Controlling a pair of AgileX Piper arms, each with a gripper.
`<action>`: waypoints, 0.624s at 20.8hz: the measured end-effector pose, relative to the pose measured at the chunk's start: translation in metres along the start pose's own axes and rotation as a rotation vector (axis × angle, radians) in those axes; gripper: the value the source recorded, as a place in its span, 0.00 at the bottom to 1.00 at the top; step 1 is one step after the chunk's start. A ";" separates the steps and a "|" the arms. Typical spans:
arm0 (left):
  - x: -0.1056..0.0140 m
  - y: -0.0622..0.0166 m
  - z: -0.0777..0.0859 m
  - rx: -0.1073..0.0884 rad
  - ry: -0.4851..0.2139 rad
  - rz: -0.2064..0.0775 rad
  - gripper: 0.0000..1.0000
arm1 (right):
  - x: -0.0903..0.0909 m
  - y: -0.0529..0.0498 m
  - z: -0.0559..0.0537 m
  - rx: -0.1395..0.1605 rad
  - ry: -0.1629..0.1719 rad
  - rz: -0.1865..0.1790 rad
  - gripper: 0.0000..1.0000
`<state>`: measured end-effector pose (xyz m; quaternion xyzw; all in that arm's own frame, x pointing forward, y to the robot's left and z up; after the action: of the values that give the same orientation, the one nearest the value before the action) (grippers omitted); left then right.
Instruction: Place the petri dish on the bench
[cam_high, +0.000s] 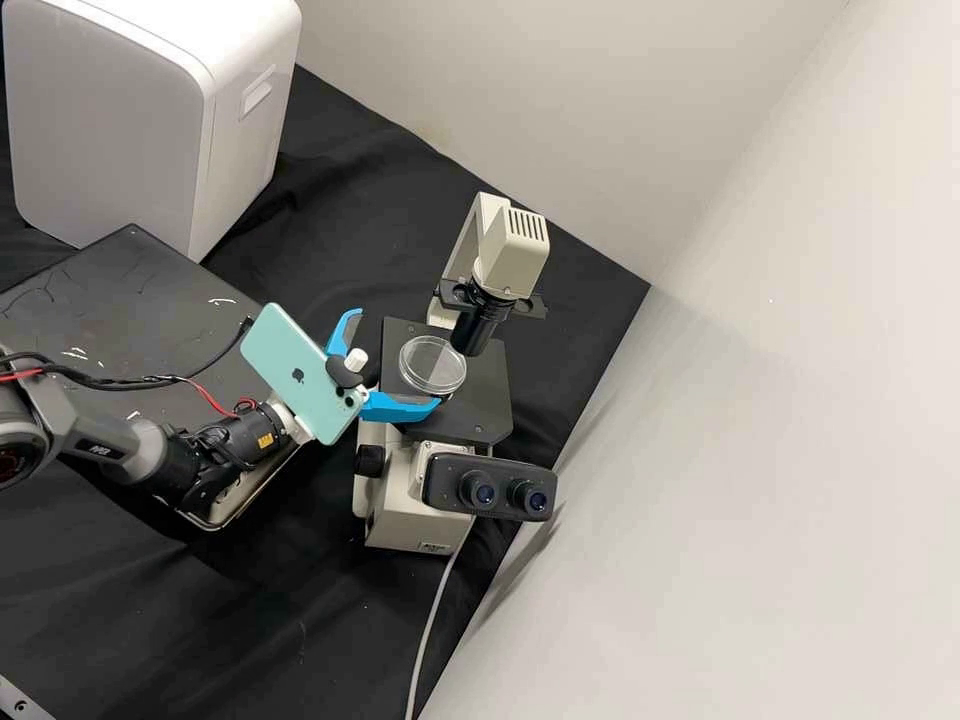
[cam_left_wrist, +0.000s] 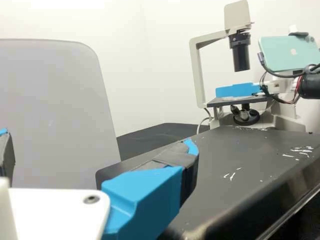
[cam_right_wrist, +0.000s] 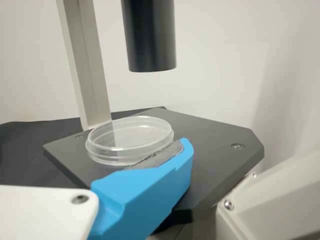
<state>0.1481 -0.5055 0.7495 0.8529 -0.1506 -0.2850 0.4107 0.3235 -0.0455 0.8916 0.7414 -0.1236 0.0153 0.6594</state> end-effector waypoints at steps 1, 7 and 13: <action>0.000 0.0000 0.000 0.000 0.000 0.000 1.00 | 0.003 0.000 0.001 0.000 0.000 0.000 1.00; 0.000 0.0000 0.000 0.000 0.000 0.000 1.00 | 0.021 -0.001 0.005 -0.006 -0.005 -0.002 1.00; 0.000 0.0000 0.000 0.000 0.000 0.000 1.00 | 0.039 -0.003 0.012 -0.043 -0.026 -0.006 1.00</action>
<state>0.1481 -0.5055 0.7495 0.8529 -0.1506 -0.2850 0.4107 0.3598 -0.0629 0.8943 0.7277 -0.1306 0.0010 0.6734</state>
